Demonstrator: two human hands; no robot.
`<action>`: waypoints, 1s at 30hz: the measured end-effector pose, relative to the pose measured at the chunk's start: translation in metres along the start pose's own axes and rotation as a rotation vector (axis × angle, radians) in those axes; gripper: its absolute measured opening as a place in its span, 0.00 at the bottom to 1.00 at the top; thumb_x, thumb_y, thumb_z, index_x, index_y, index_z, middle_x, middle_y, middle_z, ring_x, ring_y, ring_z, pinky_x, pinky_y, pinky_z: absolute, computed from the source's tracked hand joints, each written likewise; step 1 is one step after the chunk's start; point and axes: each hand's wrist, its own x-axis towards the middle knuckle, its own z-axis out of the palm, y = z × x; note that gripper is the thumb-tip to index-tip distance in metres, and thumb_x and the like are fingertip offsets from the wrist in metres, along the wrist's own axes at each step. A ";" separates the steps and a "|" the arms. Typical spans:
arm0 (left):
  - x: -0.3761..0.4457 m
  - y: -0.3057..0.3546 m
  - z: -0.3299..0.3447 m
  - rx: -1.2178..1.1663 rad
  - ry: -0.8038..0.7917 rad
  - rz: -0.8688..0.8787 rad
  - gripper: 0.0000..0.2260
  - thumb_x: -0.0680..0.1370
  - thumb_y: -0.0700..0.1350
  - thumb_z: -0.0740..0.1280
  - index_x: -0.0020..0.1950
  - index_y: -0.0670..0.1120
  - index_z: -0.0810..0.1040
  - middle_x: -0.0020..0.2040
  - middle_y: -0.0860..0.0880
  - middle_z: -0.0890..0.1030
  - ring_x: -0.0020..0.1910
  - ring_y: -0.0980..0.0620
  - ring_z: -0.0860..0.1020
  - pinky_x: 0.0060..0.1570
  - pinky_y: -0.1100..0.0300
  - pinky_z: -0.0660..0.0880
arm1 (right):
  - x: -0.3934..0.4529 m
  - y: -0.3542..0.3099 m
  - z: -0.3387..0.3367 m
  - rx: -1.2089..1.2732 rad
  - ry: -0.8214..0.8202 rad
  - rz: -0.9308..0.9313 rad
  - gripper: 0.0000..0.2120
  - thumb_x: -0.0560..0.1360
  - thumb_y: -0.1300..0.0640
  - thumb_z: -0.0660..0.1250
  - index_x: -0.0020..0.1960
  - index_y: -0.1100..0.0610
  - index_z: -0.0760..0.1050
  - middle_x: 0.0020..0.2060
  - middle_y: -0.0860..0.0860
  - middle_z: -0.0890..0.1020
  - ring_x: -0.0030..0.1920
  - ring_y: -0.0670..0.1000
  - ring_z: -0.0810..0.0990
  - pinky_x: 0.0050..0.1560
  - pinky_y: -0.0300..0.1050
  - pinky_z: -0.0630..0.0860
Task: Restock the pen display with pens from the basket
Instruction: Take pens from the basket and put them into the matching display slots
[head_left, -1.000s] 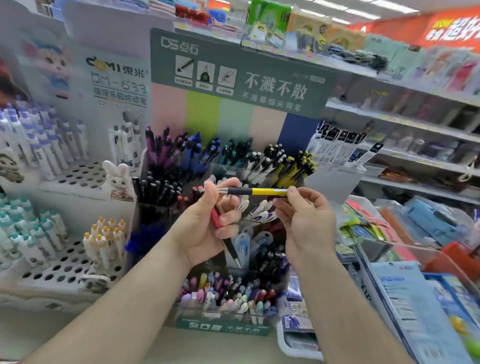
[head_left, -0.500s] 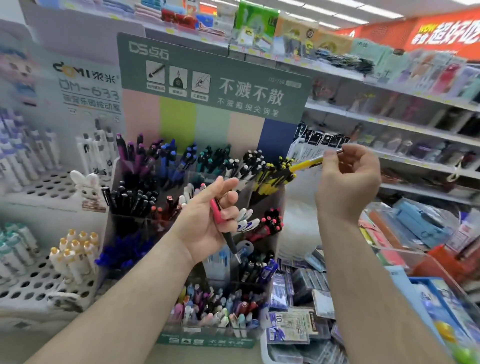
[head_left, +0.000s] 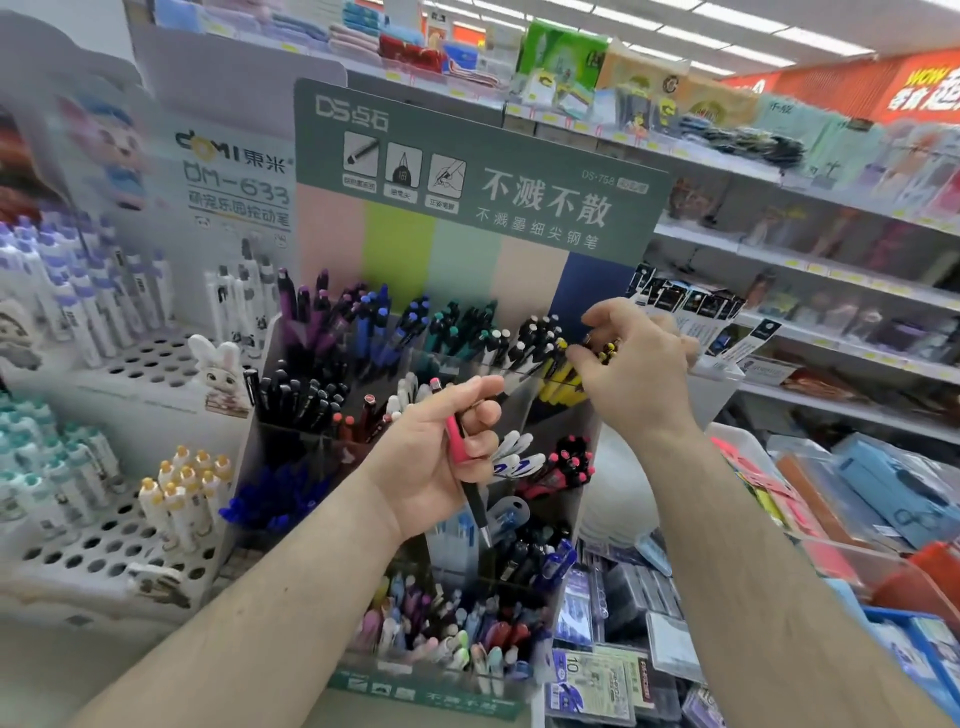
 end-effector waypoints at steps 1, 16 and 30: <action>0.000 0.000 -0.001 0.001 -0.002 -0.004 0.08 0.77 0.48 0.64 0.53 0.47 0.78 0.35 0.53 0.74 0.26 0.58 0.67 0.25 0.66 0.55 | 0.001 0.001 -0.001 -0.037 0.005 -0.007 0.09 0.73 0.53 0.74 0.52 0.48 0.80 0.39 0.41 0.80 0.54 0.49 0.71 0.47 0.44 0.50; -0.012 -0.003 -0.002 0.120 -0.087 -0.186 0.32 0.71 0.68 0.59 0.59 0.42 0.72 0.38 0.45 0.75 0.27 0.52 0.66 0.26 0.64 0.53 | -0.026 -0.034 -0.017 0.100 -0.004 0.017 0.15 0.72 0.52 0.75 0.58 0.47 0.80 0.43 0.44 0.80 0.51 0.49 0.76 0.52 0.46 0.66; -0.025 -0.011 -0.013 0.255 -0.061 -0.117 0.13 0.83 0.46 0.56 0.55 0.43 0.79 0.37 0.46 0.79 0.29 0.52 0.76 0.28 0.63 0.74 | -0.071 -0.031 -0.024 0.794 0.025 0.559 0.04 0.75 0.64 0.73 0.45 0.55 0.81 0.35 0.51 0.81 0.32 0.46 0.79 0.35 0.39 0.77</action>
